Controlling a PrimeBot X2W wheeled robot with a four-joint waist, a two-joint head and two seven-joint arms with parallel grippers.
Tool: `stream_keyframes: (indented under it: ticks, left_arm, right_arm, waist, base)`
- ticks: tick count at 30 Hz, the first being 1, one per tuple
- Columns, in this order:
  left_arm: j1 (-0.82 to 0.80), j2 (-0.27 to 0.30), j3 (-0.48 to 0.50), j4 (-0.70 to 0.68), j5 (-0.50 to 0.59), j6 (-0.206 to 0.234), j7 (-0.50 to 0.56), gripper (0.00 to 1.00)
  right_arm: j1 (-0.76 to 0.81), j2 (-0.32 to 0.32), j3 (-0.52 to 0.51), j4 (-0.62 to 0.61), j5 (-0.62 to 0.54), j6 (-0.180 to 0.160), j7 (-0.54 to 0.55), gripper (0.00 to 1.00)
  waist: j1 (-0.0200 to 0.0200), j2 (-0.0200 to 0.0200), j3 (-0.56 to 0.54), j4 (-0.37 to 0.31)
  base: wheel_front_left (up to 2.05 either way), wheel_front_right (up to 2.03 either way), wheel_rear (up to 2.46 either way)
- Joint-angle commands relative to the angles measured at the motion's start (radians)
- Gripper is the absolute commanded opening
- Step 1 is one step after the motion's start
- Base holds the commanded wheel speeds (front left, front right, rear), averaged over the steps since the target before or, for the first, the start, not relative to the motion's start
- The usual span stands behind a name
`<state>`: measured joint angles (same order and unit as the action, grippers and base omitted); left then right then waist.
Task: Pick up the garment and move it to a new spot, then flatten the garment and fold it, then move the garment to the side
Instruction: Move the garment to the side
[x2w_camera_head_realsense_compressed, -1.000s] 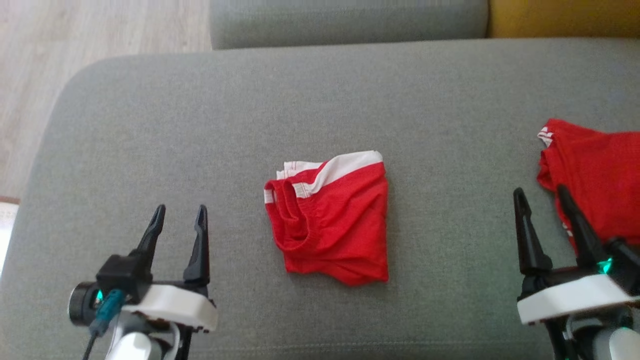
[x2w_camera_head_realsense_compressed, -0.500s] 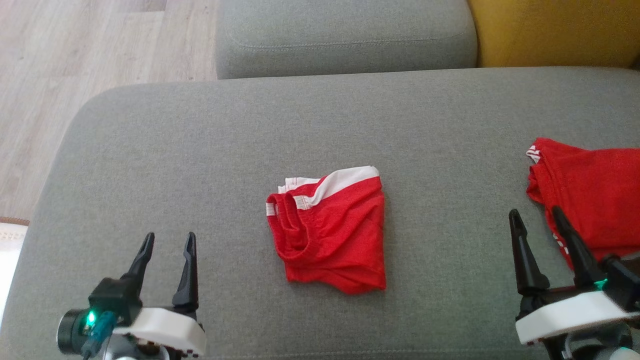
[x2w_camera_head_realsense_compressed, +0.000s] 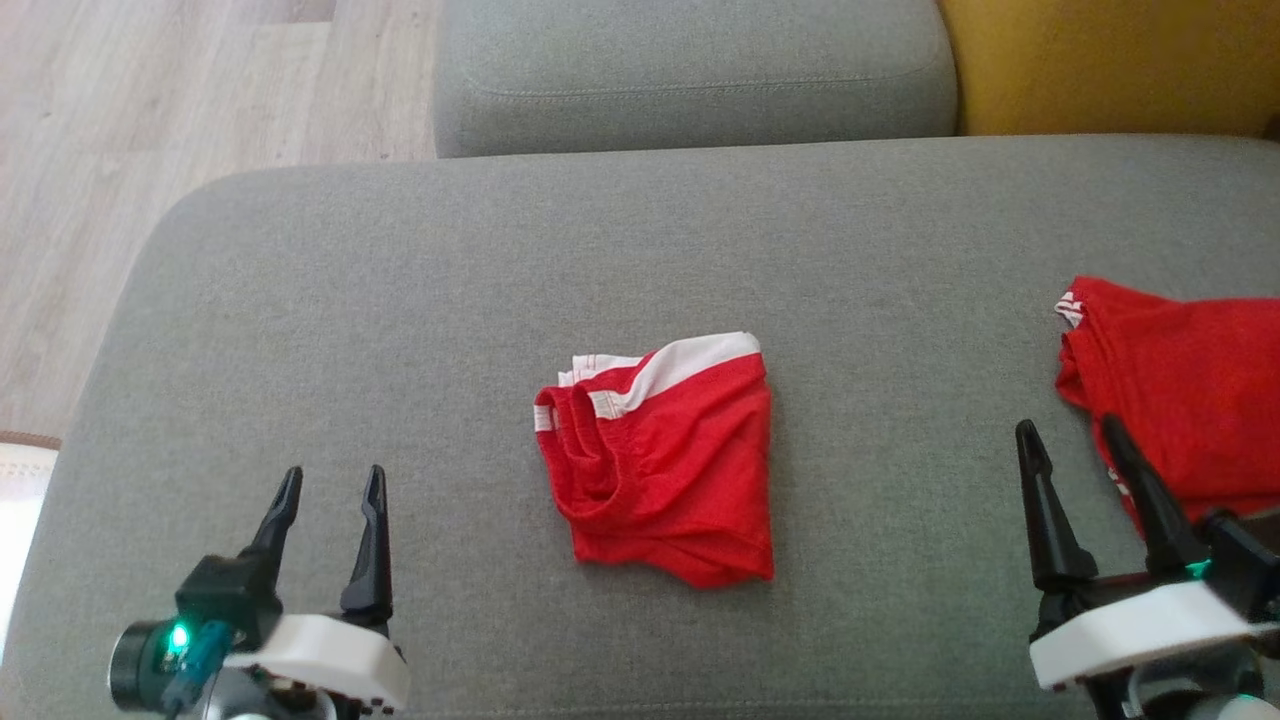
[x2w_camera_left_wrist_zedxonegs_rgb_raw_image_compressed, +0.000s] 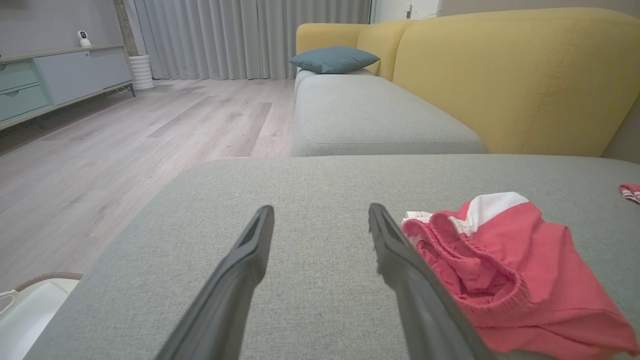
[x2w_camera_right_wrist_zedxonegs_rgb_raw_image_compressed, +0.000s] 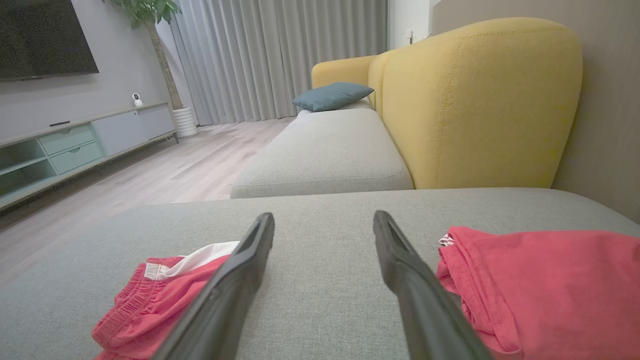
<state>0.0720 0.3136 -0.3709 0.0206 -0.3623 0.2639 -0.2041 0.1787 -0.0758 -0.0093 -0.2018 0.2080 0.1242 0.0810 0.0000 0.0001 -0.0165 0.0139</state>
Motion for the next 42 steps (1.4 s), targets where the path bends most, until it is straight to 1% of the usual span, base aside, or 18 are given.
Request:
stream_keyframes:
  ticks: [1, 5, 11, 14, 20, 21, 22, 23, 24, 25, 30, 34, 35, 36, 37, 42]
  left_arm:
    - [-0.049, 0.027, 0.041, -0.037, 0.008, 0.006, -0.001, 1.00]
    - [-0.060, 0.027, 0.037, -0.042, 0.013, 0.007, -0.005, 1.00]
    - [-0.097, 0.020, 0.026, -0.058, 0.028, 0.004, -0.015, 1.00]
    - [-0.136, 0.009, 0.015, -0.062, 0.036, -0.004, -0.022, 1.00]
    - [-0.229, -0.020, -0.008, -0.049, 0.054, -0.032, -0.040, 1.00]
    - [-0.241, -0.026, -0.009, -0.046, 0.056, -0.034, -0.043, 1.00]
    - [-0.261, -0.038, -0.013, -0.040, 0.060, -0.041, -0.048, 1.00]
    - [-0.270, -0.045, -0.015, -0.037, 0.063, -0.045, -0.050, 1.00]
    - [-0.270, -0.045, -0.015, -0.037, 0.063, -0.045, -0.050, 1.00]
    - [-0.285, -0.057, -0.022, -0.030, 0.068, -0.054, -0.053, 1.00]
    - [-0.307, -0.078, -0.026, -0.016, 0.079, -0.070, -0.057, 1.00]
    - [-0.314, -0.091, -0.020, -0.017, 0.089, -0.080, -0.057, 1.00]
    - [-0.315, -0.093, -0.018, -0.017, 0.092, -0.083, -0.057, 1.00]
    - [-0.316, -0.095, -0.015, -0.017, 0.095, -0.086, -0.057, 1.00]
    - [-0.316, -0.098, -0.013, -0.017, 0.098, -0.088, -0.057, 1.00]
    - [-0.310, -0.104, 0.002, -0.019, 0.112, -0.096, -0.057, 1.00]
  right_arm:
    - [-0.020, -0.005, 0.020, -0.035, -0.008, 0.007, 0.005, 1.00]
    - [-0.020, -0.005, 0.017, -0.031, -0.008, 0.007, 0.012, 1.00]
    - [-0.035, -0.018, 0.027, 0.007, -0.001, 0.007, 0.034, 1.00]
    - [-0.070, -0.023, 0.049, 0.046, 0.014, 0.007, 0.036, 1.00]
    - [-0.163, -0.034, 0.118, 0.142, 0.039, 0.007, 0.040, 1.00]
    - [-0.180, -0.035, 0.133, 0.165, 0.042, 0.007, 0.043, 1.00]
    - [-0.209, -0.034, 0.157, 0.219, 0.053, 0.007, 0.057, 1.00]
    - [-0.223, -0.032, 0.167, 0.244, 0.061, 0.007, 0.062, 1.00]
    - [-0.223, -0.032, 0.167, 0.244, 0.061, 0.007, 0.062, 1.00]
    - [-0.242, -0.029, 0.182, 0.292, 0.072, 0.007, 0.077, 1.00]
    - [-0.271, -0.025, 0.196, 0.390, 0.071, 0.007, 0.136, 1.00]
    - [-0.286, -0.016, 0.203, 0.438, 0.080, 0.007, 0.186, 1.00]
    - [-0.290, -0.014, 0.206, 0.445, 0.082, 0.007, 0.197, 0.66]
    - [-0.293, -0.013, 0.208, 0.447, 0.084, 0.007, 0.201, 0.21]
    - [-0.296, -0.012, 0.210, 0.446, 0.084, 0.007, 0.203, 0.00]
    - [-0.300, -0.031, 0.218, 0.408, 0.059, 0.007, 0.180, 0.00]
  waist:
    - [0.0000, -0.0001, 0.002, 0.002]
    - [0.0000, -0.0001, 0.008, 0.012]
    - [0.0000, -0.0001, 0.042, 0.047]
    - [0.0000, -0.0001, 0.079, 0.081]
    - [0.0000, -0.0001, 0.155, 0.162]
    - [0.0000, -0.0001, 0.164, 0.172]
    - [0.0000, -0.0001, 0.182, 0.193]
    - [0.0000, -0.0001, 0.189, 0.203]
    - [0.0000, -0.0001, 0.189, 0.203]
    - [0.0000, -0.0001, 0.199, 0.224]
    - [0.0000, -0.0001, 0.222, 0.251]
    - [0.0000, -0.0001, 0.232, 0.257]
    - [0.0000, -0.0001, 0.234, 0.257]
    - [0.0000, -0.0001, 0.235, 0.257]
    - [0.0000, -0.0001, 0.236, 0.255]
    - [0.0000, -0.0001, 0.231, 0.229]
  base:
    - [0.00, 0.00, 0.00]
    - [0.00, 0.00, 0.00]
    - [0.00, 0.00, 0.00]
    - [0.00, 0.00, 0.00]
    - [0.00, 0.00, 0.00]
    - [0.00, 0.00, 0.00]
    - [0.00, 0.00, 0.00]
    - [0.00, 0.00, 0.00]
    - [0.00, 0.00, 0.00]
    - [0.00, 0.00, 0.00]
    - [0.00, 0.00, 0.00]
    - [0.00, 0.00, 0.00]
    - [0.00, 0.00, 0.00]
    - [0.00, 0.00, 0.00]
    - [0.00, 0.00, 0.00]
    - [0.00, 0.00, 0.00]
